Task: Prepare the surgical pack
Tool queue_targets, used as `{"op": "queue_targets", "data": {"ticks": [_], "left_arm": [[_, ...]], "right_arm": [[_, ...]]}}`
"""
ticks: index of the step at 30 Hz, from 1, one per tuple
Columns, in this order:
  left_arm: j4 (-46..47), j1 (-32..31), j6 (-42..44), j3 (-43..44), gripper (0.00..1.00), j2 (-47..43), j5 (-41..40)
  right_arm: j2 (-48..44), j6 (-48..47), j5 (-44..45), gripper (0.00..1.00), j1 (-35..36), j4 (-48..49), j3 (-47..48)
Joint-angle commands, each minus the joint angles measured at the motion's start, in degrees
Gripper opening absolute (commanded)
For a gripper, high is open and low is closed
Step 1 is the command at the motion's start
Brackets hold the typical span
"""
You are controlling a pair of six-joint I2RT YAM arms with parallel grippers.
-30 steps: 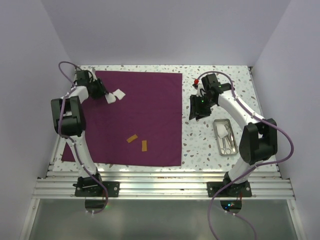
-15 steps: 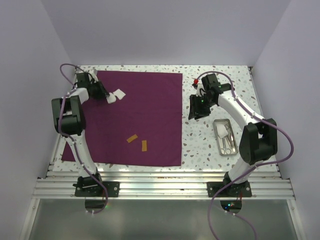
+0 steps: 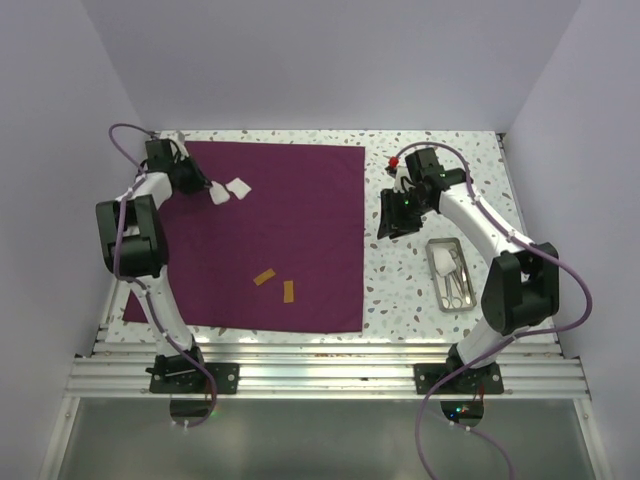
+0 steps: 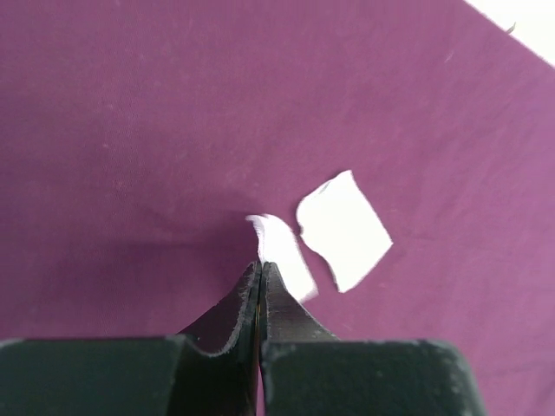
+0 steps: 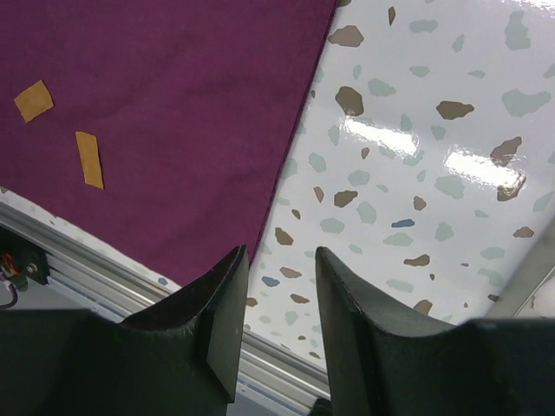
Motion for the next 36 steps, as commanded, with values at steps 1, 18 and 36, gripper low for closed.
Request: {"op": "queue_targets", "data": {"ticks": [1,18,36], "left_arm": [[-1.08,0.56,-4.07,1.78,0.00,-5.15,0.05],[12.00,0.12,-23.84,-2.87,0.00,-3.05,13.94],[23.97,-0.76,-35.80,-6.21,0.00,2.67,14.12]], "right_arm": [[-2.43,-0.20,-2.24,0.41,-0.17,1.55,-0.96],[-2.26,-0.02,-2.41,0.40,-0.17,2.08,-1.31],[-1.47,-0.28,-2.06,0.40,-0.08,1.64,-1.05]]}}
